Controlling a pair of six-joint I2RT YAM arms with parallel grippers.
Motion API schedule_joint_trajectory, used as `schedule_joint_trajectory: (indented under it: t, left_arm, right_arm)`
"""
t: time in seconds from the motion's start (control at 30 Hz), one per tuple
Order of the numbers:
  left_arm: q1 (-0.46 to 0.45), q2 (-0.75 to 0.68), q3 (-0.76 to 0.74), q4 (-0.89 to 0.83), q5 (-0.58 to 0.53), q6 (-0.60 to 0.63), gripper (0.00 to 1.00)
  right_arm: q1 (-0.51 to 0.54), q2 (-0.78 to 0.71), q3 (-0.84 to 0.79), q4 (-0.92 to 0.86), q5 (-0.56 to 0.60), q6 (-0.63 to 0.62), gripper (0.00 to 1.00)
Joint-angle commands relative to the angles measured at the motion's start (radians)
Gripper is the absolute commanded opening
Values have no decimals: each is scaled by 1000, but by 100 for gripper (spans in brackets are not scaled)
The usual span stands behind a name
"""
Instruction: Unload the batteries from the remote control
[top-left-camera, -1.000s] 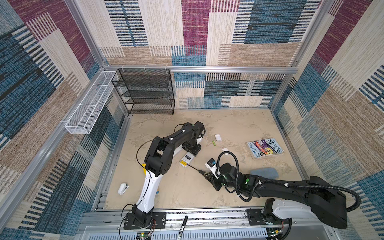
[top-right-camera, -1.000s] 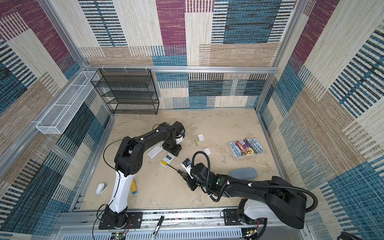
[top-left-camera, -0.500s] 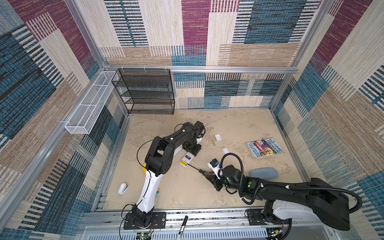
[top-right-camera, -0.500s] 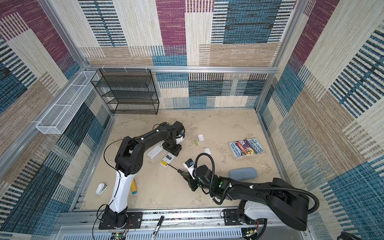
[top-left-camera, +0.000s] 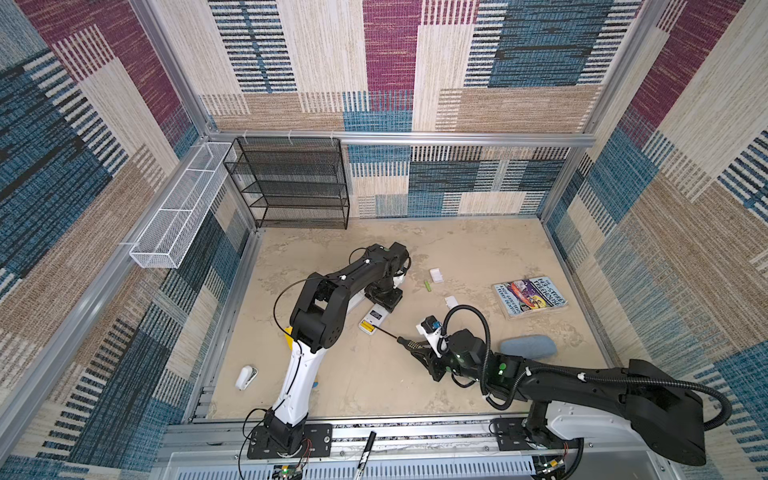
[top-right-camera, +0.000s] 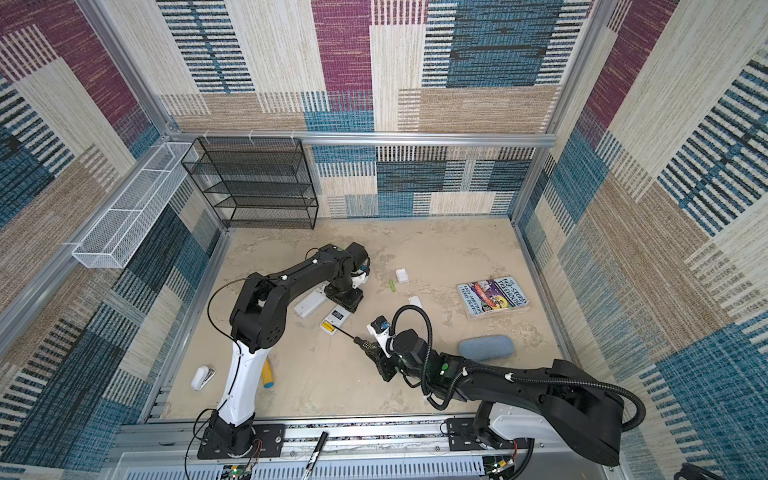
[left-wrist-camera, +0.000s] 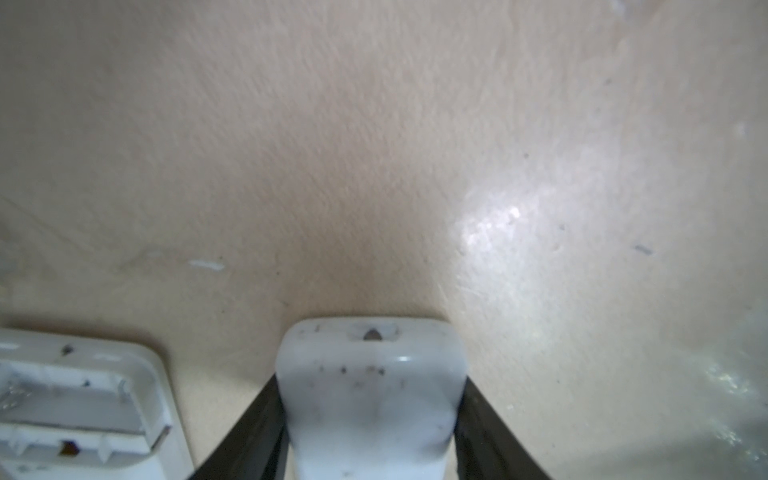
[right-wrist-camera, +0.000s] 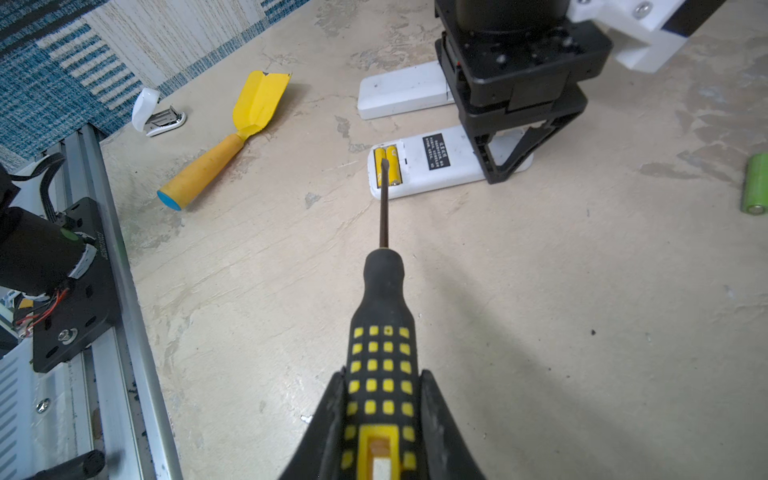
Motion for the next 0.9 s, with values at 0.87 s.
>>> schedule_joint_trajectory:
  t: [0.87]
  left_arm:
    - [-5, 94, -44, 2, -49, 16, 33]
  right_arm:
    - [1, 37, 13, -2, 6, -16, 0]
